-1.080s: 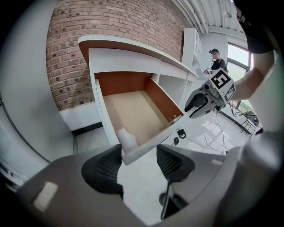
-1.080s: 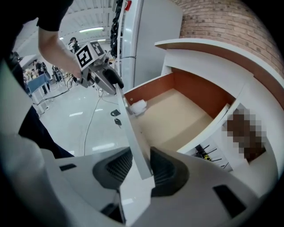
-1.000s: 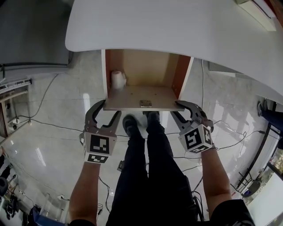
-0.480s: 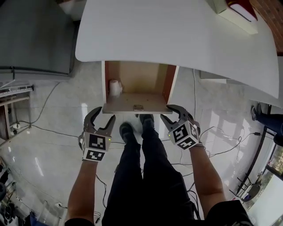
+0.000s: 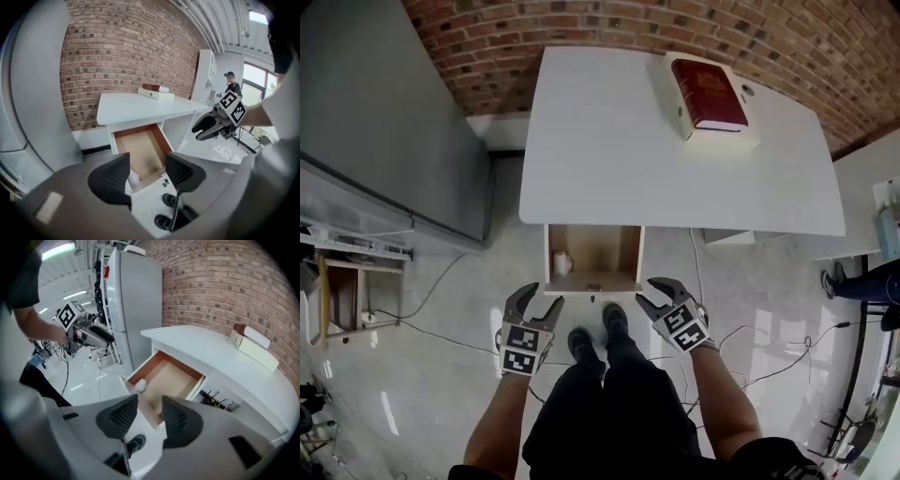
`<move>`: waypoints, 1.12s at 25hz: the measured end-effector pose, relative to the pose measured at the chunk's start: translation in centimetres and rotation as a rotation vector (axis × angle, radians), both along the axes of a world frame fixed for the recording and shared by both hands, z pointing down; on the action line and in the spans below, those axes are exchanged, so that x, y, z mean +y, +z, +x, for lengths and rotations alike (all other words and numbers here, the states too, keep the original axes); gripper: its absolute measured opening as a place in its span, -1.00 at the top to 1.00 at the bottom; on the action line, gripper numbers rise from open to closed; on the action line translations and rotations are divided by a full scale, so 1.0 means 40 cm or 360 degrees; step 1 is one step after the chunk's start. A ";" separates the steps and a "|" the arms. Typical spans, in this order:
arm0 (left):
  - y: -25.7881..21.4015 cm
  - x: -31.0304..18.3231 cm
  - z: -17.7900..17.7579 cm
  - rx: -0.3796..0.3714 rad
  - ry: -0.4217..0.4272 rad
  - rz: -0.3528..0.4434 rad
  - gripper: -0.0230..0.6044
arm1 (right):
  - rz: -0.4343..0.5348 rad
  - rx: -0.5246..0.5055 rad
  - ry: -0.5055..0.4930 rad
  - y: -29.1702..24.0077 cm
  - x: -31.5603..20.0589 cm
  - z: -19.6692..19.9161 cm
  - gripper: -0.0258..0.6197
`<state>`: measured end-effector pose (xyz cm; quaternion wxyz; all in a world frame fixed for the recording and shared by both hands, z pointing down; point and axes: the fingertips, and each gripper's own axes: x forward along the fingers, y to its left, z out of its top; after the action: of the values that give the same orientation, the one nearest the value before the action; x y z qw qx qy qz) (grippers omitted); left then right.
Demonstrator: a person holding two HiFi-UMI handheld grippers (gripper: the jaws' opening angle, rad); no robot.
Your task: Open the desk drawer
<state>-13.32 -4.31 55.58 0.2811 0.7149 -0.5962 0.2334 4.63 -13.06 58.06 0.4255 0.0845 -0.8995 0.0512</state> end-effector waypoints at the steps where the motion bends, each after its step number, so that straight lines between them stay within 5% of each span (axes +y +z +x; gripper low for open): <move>1: -0.043 -0.010 0.007 0.0014 0.0007 0.0031 0.15 | 0.0002 -0.0028 0.0001 -0.039 0.002 -0.008 0.42; 7: -0.250 -0.030 0.020 0.0066 -0.0008 0.0212 0.23 | 0.0045 -0.0147 -0.0084 -0.228 0.035 -0.045 0.50; 14: -0.436 0.002 -0.082 0.0015 -0.0096 0.0389 0.45 | 0.0159 -0.0233 -0.0257 -0.380 0.059 -0.106 0.59; 28: -0.612 0.098 -0.171 0.0043 -0.0327 0.0451 0.62 | 0.0017 -0.0786 -0.0004 -0.676 0.008 -0.156 0.84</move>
<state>-20.17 -0.39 31.11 0.2078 0.6858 -0.6891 0.1077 -1.62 -12.73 31.01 0.1923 0.0704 -0.9766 0.0651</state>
